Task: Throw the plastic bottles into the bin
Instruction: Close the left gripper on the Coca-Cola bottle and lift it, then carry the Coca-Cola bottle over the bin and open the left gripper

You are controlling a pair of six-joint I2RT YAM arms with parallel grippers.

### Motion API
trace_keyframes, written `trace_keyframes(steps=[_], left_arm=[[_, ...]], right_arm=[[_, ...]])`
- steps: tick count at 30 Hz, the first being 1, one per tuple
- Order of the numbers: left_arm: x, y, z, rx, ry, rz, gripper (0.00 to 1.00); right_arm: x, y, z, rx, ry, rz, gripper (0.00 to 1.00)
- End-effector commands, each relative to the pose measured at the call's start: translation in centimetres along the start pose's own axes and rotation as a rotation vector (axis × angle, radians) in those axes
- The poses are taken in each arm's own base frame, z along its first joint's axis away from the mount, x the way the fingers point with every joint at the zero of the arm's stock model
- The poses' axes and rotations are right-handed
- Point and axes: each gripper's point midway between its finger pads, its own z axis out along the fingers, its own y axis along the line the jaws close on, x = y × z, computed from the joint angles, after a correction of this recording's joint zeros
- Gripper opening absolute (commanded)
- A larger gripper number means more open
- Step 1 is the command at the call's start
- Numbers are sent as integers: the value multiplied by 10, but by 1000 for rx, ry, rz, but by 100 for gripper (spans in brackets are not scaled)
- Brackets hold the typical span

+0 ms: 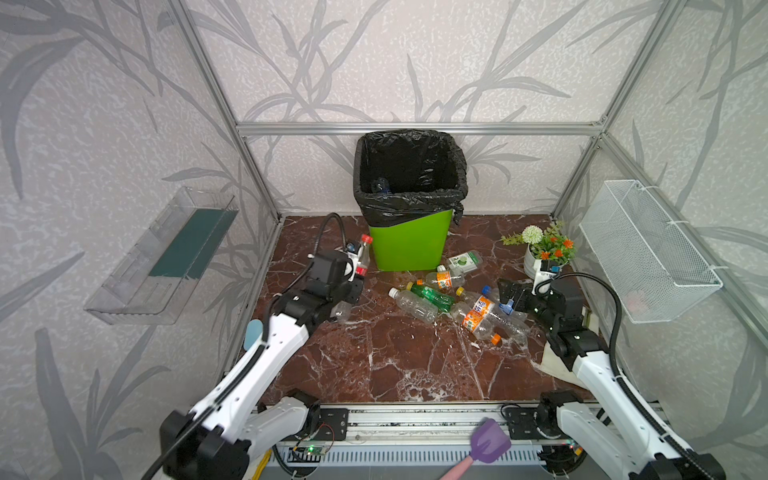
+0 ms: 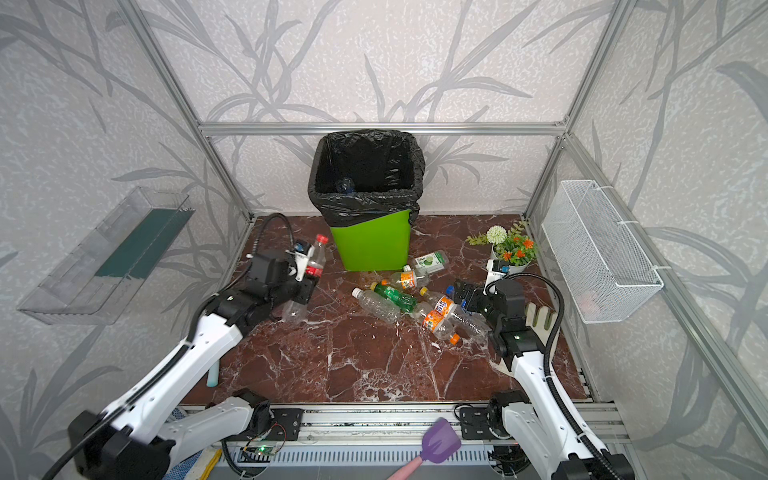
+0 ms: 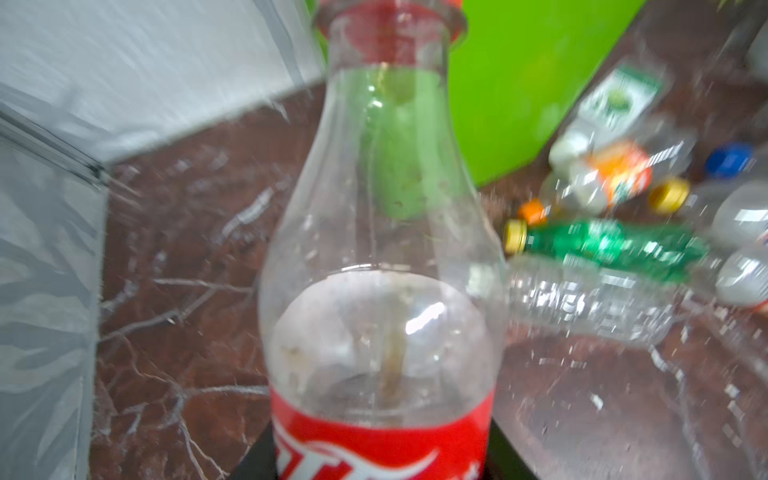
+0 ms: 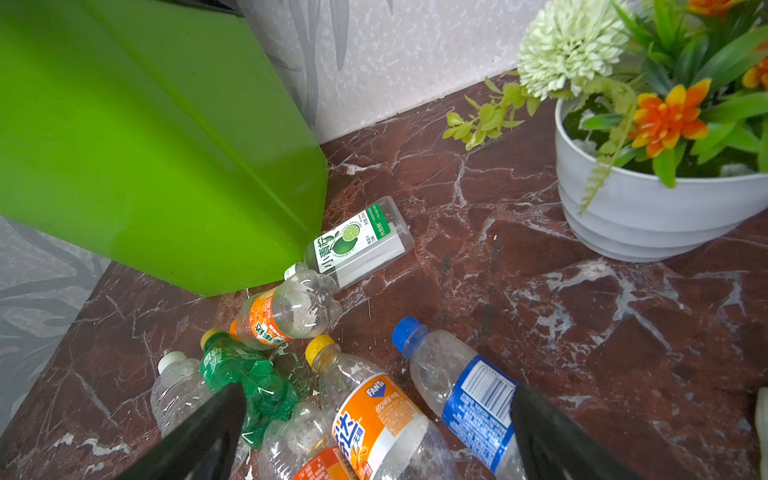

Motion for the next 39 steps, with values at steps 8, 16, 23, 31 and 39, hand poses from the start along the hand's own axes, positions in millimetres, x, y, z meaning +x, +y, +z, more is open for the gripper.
trace_keyframes(steps=[8,16,23,31,39], left_arm=[[-203,47,-188,-97,-854,-196,41],[-294,16,-131,85,-929,-211,45],[-357,-14,33,136,-621,-254,72],[-397,-15,-40,133,-794,-207,99],[-340,-14,-63,111,-823,-185,99]], right_arm=[[-30,7,-12,-8,-73,-11,99],[-26,3,-24,11,-70,-34,99],[-15,19,-18,-75,24,-55,99],[-13,10,-22,-31,1,-41,100],[1,-2,-16,21,76,-38,100]])
